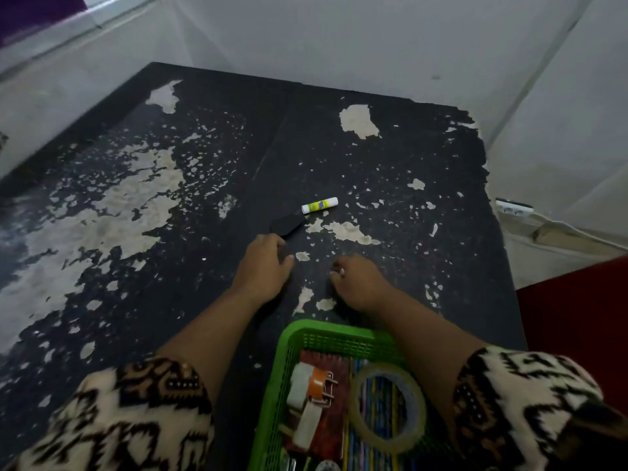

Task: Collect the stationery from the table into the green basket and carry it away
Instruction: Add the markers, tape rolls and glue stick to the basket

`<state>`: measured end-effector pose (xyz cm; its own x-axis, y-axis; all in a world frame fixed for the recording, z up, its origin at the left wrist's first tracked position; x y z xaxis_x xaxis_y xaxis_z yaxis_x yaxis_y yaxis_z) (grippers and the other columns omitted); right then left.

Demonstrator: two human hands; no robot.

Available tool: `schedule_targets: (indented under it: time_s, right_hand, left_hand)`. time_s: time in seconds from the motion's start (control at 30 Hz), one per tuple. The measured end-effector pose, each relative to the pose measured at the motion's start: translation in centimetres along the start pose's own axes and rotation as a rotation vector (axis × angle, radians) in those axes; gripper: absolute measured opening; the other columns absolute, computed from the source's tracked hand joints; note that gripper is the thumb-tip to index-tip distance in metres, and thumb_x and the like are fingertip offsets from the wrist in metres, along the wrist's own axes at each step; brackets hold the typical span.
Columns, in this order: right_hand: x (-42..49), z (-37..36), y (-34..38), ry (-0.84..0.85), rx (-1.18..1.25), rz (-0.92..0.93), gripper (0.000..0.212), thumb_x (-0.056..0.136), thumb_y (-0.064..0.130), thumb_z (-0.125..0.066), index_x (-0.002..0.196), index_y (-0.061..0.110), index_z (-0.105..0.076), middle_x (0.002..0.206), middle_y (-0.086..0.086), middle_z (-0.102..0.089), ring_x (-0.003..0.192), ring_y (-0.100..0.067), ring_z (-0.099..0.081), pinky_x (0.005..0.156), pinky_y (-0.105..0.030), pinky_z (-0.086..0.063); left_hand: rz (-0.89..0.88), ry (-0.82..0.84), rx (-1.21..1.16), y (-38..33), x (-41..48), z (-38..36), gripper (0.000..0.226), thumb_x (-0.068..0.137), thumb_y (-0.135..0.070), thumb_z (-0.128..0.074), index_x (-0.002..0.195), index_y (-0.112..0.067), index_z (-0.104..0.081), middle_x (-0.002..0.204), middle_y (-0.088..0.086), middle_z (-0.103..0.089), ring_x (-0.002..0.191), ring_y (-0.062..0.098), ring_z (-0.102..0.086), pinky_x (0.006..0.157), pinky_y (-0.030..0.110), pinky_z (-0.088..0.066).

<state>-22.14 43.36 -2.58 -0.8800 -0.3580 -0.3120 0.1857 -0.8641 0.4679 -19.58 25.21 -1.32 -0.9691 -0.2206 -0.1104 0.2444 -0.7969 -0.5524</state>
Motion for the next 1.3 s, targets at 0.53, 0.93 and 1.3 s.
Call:
schedule_targets:
  time_s: [0.53, 0.93, 1.3]
  right_hand:
    - [10.3, 2.4, 0.5, -0.415, -0.288, 0.220, 0.040, 0.092, 0.017, -0.049, 0.131, 0.009, -0.051, 0.134, -0.013, -0.044, 0.121, -0.028, -0.043, 0.099, -0.041, -0.044]
    - [11.8, 2.7, 0.6, -0.213, -0.389, 0.119, 0.017, 0.094, 0.012, -0.049, 0.104, 0.008, -0.062, 0.108, -0.010, -0.057, 0.099, -0.027, -0.054, 0.072, -0.033, -0.036]
    - [0.2, 6.0, -5.5, -0.114, -0.068, -0.161, 0.025, 0.086, 0.030, -0.070, 0.092, 0.006, -0.072, 0.089, -0.014, -0.068, 0.084, -0.027, -0.062, 0.067, -0.027, -0.038]
  left_hand:
    - [-0.277, -0.232, -0.066, 3.8, 6.2, -3.6, 0.028, 0.092, -0.023, -0.067, 0.116, -0.010, -0.066, 0.137, 0.001, -0.055, 0.127, 0.015, -0.047, 0.104, 0.026, -0.040]
    - [-0.249, -0.252, -0.106, 3.7, 5.9, -3.3, 0.032, 0.085, -0.025, -0.076, 0.111, -0.014, -0.061, 0.117, 0.001, -0.062, 0.108, 0.016, -0.054, 0.088, 0.020, -0.038]
    - [0.033, -0.107, -0.344, 1.6, 1.9, -0.3, 0.043, 0.082, -0.037, -0.077, 0.121, -0.022, -0.067, 0.120, -0.002, -0.061, 0.106, 0.013, -0.058, 0.093, 0.030, -0.049]
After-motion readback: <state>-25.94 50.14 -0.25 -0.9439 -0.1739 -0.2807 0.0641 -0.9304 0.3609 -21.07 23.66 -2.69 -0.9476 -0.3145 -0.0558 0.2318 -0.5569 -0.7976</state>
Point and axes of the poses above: each hand's wrist, its own x-axis towards the middle knuckle, its own z-axis out of the back of the hand, y = z × x, the point moved 6 cm from there along x, towards the middle knuckle
